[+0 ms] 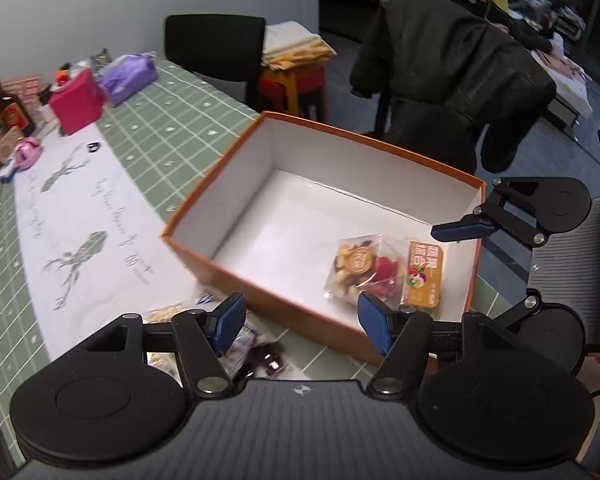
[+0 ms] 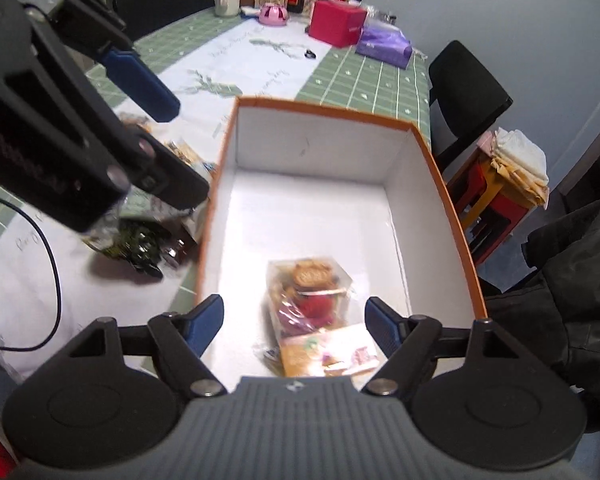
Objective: Organize snacks
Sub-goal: 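Grasp the yogurt-ball bag with left tool while right tool grasps the green-printed bag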
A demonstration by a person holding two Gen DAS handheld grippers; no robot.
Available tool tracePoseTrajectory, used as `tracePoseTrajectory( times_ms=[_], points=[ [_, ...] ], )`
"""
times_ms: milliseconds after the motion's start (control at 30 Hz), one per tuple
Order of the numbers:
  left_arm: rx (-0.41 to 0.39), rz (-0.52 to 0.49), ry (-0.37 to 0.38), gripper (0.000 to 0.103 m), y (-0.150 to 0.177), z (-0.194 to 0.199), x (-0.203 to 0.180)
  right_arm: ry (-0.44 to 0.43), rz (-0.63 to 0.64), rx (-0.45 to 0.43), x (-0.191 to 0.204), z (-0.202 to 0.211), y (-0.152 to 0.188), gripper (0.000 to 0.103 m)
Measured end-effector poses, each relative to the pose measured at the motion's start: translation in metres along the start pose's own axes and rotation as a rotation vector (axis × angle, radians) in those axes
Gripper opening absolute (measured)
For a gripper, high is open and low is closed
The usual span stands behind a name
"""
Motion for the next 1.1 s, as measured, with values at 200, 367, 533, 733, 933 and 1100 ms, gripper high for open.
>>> tracePoseTrajectory(
  times_ms=[200,367,533,733,933,1100],
  points=[
    [0.033,0.031,-0.072,0.076,0.034,0.018,0.030,-0.088,0.079,-0.069,0.056,0.018,-0.014,0.076],
    [0.107,0.159,-0.115,0.076,0.073,0.009,0.066,-0.131,0.163,-0.067,0.094,0.007,-0.023,0.074],
    [0.166,0.290,-0.121,0.076,0.101,-0.018,0.095,-0.104,0.336,-0.045,0.121,-0.024,-0.035,0.074],
    [0.215,0.514,-0.084,0.079,0.118,-0.054,0.120,-0.069,0.526,0.015,0.134,-0.058,-0.047,0.074],
    [0.275,0.659,-0.046,0.079,0.127,-0.089,0.124,-0.059,0.681,0.063,0.136,-0.087,-0.052,0.074],
    [0.314,0.778,-0.022,0.079,0.137,-0.111,0.134,-0.073,0.759,0.119,0.130,-0.107,-0.054,0.075]
  ],
)
Point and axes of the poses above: each gripper's, at about its wrist camera, not at the fingertips, and z roughly against the way its jaws point, x to its left, y to its underside, the point moved 6 cm from there along -z, roughly the way its jaws point, and after that the axes turned 8 degrees about -y, right-handed, at the moved point
